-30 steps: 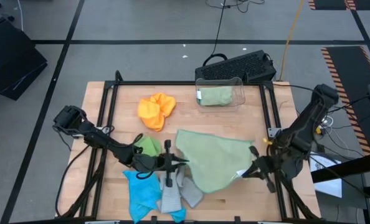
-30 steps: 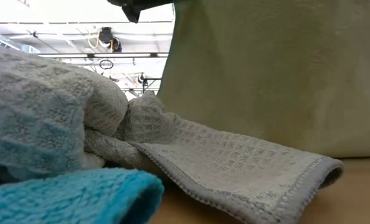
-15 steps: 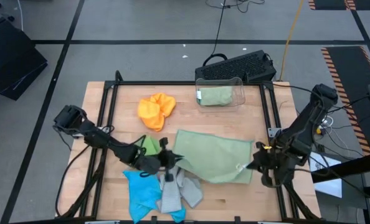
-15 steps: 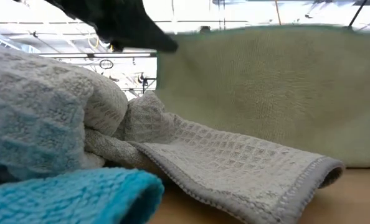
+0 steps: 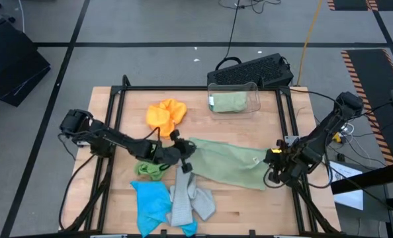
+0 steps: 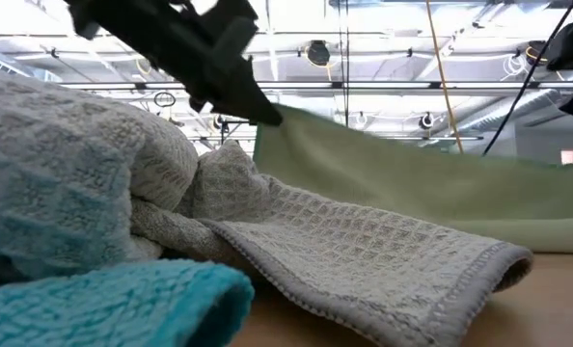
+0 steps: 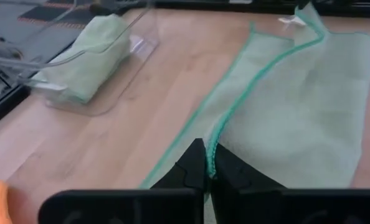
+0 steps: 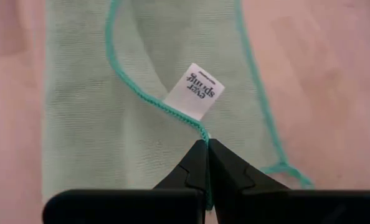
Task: Fold microfiber towels
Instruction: Fold the light green microfiber towel
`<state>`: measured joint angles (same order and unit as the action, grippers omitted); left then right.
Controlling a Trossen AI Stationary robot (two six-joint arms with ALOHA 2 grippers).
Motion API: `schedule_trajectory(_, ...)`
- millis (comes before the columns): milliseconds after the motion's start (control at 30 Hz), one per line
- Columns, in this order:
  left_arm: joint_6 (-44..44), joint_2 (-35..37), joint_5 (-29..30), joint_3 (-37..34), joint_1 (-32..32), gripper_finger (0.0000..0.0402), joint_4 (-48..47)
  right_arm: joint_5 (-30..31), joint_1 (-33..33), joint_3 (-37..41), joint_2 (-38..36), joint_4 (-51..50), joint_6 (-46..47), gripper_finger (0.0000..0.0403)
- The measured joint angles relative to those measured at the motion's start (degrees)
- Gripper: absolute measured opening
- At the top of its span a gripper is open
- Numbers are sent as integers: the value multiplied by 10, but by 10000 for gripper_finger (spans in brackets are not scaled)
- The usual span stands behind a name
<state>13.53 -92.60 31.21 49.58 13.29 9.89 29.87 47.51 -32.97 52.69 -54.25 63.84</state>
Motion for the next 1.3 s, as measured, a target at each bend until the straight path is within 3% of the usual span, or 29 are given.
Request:
schedule_trajectory(333,4,-2,-74,0,-68,11,-47,0,-62,0,0,-37,-44,2)
schedule_trajectory(533,5,-42,-120,1,-91,11,-21,0,-91,0,0,-41,-83,2)
schedule_trajectory(900,5,-86,-121,0,-96,10,-6,0,-140,35,21,-24,-122,9)
schedule_trajectory(1067,4,-86,-110,0,-101,17,-8,8,-157,49,23,-8,-124,33)
schedule_trajectory(1300,4,-86,-115,0,-111,12,-6,16,-157,49,22,0,-96,97)
